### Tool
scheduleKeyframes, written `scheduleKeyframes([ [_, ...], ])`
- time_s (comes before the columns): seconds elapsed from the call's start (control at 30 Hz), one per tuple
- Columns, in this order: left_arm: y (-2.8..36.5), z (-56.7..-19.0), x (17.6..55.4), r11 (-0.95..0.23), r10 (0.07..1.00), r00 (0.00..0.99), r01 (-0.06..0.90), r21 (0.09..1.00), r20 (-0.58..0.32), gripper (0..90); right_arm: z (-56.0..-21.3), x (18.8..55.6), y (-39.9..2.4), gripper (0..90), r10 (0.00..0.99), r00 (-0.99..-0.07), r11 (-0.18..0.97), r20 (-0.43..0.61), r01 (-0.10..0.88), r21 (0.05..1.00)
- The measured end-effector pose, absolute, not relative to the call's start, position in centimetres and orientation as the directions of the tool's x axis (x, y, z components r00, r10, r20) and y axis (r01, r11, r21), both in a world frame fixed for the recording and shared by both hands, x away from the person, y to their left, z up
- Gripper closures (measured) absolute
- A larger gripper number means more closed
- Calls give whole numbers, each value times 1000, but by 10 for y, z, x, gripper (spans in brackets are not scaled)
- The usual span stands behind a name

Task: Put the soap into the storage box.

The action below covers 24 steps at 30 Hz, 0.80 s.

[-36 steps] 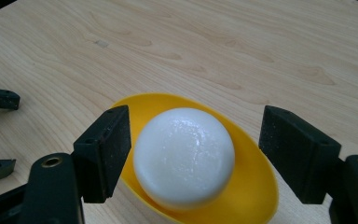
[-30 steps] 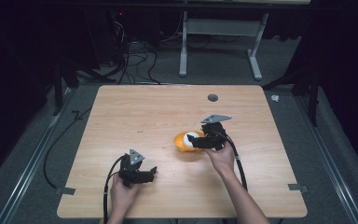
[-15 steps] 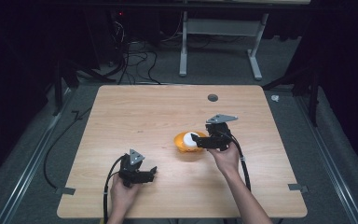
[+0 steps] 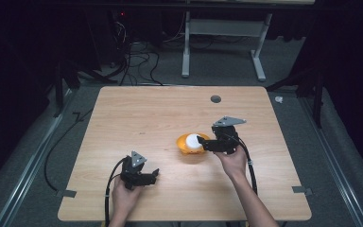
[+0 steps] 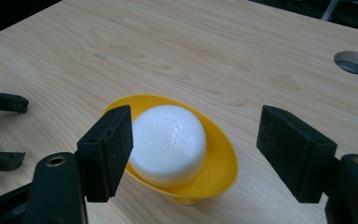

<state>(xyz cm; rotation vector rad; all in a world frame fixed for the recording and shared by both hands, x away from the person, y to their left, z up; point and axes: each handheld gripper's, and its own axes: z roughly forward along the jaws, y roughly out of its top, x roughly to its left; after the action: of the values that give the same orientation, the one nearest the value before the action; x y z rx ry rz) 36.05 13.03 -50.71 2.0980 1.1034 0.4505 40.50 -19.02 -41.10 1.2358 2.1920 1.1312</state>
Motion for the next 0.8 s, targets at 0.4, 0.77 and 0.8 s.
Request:
scheduleKeyframes([
  [0.4,130,-507,360,-381,819,574,570,728,-21,158,-408,396,-202,283,849,-526,269,59,525,808],
  [0.77,130,-507,361,-381,819,574,570,728,-21,157,-408,392,-211,286,856,-513,251,64,522,815],
  [0.8,130,-507,360,-381,819,574,570,728,-21,158,-408,391,-212,287,857,-512,252,63,523,814],
])
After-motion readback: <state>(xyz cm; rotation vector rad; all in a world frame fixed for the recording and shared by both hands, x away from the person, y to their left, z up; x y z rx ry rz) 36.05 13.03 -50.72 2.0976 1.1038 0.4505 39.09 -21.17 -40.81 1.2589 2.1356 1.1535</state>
